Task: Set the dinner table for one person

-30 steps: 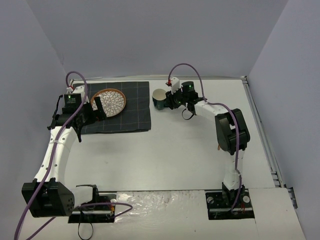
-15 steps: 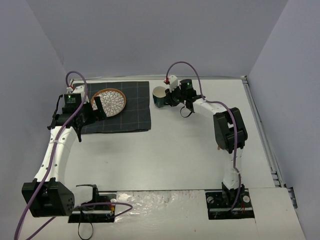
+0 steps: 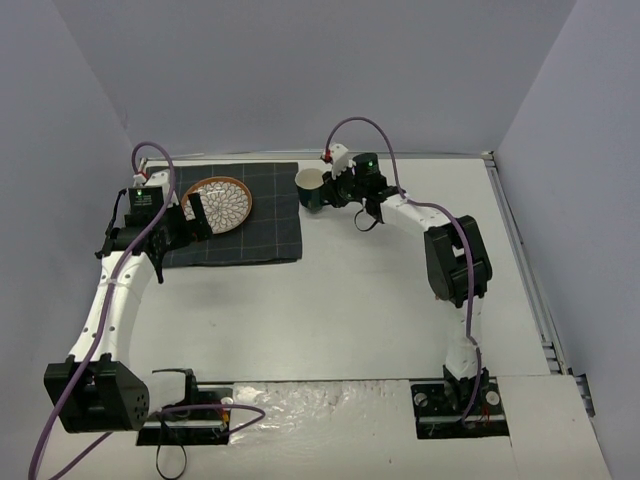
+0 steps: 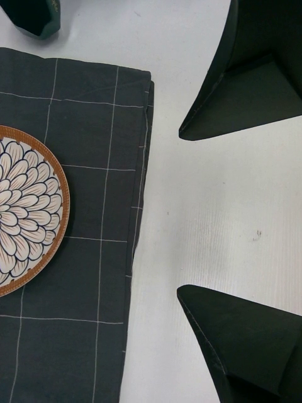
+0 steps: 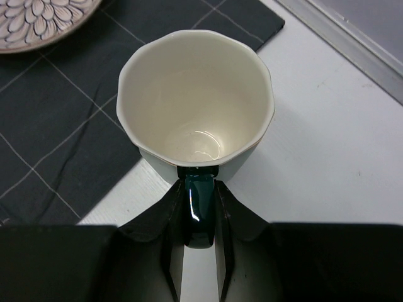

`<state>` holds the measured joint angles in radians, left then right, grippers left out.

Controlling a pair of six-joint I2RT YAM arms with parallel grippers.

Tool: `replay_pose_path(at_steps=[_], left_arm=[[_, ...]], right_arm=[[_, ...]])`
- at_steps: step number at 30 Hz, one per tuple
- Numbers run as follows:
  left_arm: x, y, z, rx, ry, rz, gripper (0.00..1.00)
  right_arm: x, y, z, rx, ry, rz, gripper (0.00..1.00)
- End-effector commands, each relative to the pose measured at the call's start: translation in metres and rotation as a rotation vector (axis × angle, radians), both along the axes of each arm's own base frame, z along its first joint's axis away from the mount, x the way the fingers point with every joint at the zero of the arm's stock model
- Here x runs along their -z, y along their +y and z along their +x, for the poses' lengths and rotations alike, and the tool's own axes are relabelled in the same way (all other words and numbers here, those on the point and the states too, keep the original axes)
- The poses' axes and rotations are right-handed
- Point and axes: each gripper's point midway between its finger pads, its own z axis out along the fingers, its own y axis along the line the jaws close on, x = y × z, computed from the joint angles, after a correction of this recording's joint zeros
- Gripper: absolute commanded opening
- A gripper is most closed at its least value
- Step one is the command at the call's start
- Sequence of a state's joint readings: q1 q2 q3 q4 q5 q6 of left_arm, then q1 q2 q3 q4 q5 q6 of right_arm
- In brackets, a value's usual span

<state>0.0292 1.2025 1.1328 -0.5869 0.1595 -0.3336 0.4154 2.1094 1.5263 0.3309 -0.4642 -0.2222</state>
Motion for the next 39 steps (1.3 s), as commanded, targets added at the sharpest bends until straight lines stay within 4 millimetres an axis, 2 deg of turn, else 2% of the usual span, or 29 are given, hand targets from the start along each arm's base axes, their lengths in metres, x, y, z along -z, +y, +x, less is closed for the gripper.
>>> replay_pose_path(at_steps=[1, 4, 16, 28, 39], left_arm=[[-0.011, 0.006, 0.009, -0.023, -0.053, 0.012, 0.97], [-0.009, 0.007, 0.009, -0.025, -0.043, 0.017, 0.97], [-0.006, 0.008, 0.009, -0.029, -0.033, 0.025, 0.97], [-0.005, 0.008, 0.009, -0.029, -0.027, 0.025, 0.97], [-0.004, 0.009, 0.009, -0.032, -0.020, 0.029, 0.97]], right_arm=[[-0.143, 0.034, 0.027, -0.068, -0.352, 0.195, 0.00], [-0.151, 0.040, 0.031, -0.076, -0.378, 0.210, 0.00], [-0.161, 0.056, 0.044, -0.082, -0.452, 0.285, 0.00], [-0.170, 0.070, 0.065, -0.054, -0.528, 0.317, 0.00], [-0.161, 0.088, 0.078, -0.053, -0.565, 0.306, 0.00]])
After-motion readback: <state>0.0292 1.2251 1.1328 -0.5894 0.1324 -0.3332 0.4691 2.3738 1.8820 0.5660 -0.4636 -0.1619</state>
